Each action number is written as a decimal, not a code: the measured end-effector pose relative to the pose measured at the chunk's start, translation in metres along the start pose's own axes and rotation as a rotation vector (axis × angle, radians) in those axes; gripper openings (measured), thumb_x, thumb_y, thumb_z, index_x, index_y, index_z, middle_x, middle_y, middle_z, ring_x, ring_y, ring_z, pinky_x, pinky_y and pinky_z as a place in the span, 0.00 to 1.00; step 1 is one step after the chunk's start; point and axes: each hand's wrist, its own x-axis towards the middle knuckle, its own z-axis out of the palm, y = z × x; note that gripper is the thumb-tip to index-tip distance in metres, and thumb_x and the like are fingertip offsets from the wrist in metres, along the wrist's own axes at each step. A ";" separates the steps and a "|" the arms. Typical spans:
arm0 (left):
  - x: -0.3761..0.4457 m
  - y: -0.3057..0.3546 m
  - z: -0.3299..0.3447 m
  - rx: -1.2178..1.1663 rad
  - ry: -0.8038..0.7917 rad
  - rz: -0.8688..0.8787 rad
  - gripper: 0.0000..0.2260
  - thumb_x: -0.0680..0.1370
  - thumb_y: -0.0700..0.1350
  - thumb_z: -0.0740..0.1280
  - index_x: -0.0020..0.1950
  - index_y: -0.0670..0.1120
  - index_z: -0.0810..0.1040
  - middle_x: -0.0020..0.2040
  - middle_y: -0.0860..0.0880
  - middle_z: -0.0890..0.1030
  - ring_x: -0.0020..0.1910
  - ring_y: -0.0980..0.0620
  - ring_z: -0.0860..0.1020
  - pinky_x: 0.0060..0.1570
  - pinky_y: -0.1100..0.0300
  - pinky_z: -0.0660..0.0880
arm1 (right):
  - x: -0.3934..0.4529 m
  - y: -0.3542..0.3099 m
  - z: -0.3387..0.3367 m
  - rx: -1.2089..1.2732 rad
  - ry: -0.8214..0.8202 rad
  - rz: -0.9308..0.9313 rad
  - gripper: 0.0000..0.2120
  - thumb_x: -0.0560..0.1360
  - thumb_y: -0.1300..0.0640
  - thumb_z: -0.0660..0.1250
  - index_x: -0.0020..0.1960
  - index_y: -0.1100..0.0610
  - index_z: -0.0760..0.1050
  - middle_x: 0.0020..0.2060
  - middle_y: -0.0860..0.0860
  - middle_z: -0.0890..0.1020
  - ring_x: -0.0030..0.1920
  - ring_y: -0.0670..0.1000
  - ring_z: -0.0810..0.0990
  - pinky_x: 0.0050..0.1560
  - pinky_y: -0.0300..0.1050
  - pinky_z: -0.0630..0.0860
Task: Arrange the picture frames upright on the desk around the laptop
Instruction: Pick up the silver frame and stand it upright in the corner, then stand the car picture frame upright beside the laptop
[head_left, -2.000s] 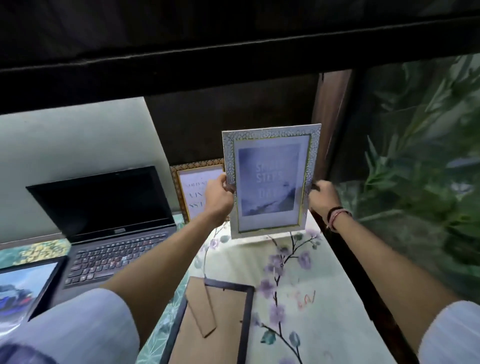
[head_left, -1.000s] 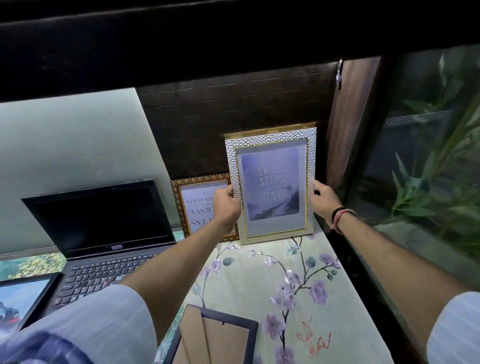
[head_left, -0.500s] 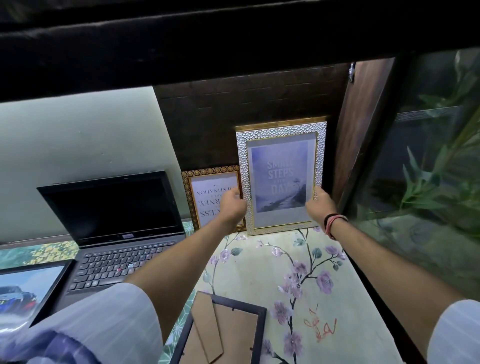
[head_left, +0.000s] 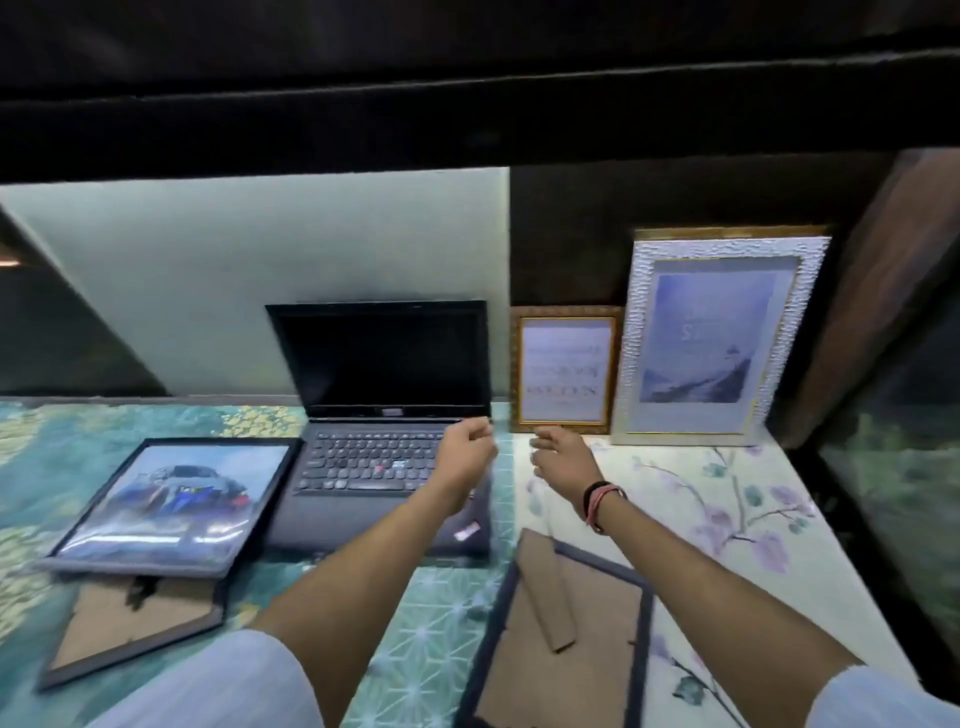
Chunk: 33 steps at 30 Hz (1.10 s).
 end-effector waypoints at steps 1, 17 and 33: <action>-0.004 -0.011 -0.029 -0.041 0.034 -0.032 0.12 0.74 0.28 0.62 0.45 0.45 0.76 0.38 0.49 0.74 0.37 0.51 0.69 0.31 0.64 0.65 | -0.002 -0.006 0.032 0.001 -0.026 -0.005 0.20 0.72 0.64 0.62 0.63 0.55 0.76 0.57 0.55 0.82 0.59 0.57 0.81 0.61 0.57 0.79; -0.011 -0.163 -0.501 0.064 0.437 -0.189 0.15 0.73 0.34 0.66 0.31 0.50 0.73 0.39 0.41 0.77 0.41 0.48 0.74 0.42 0.52 0.72 | -0.034 -0.110 0.417 -0.417 0.060 0.087 0.12 0.68 0.64 0.62 0.27 0.59 0.67 0.25 0.57 0.69 0.30 0.57 0.69 0.29 0.46 0.67; 0.033 -0.200 -0.604 0.265 0.413 -0.348 0.11 0.75 0.32 0.62 0.42 0.38 0.84 0.43 0.38 0.84 0.48 0.36 0.83 0.41 0.52 0.74 | -0.003 -0.136 0.463 -0.377 0.291 0.150 0.11 0.67 0.64 0.72 0.30 0.56 0.73 0.27 0.54 0.75 0.31 0.55 0.73 0.31 0.43 0.67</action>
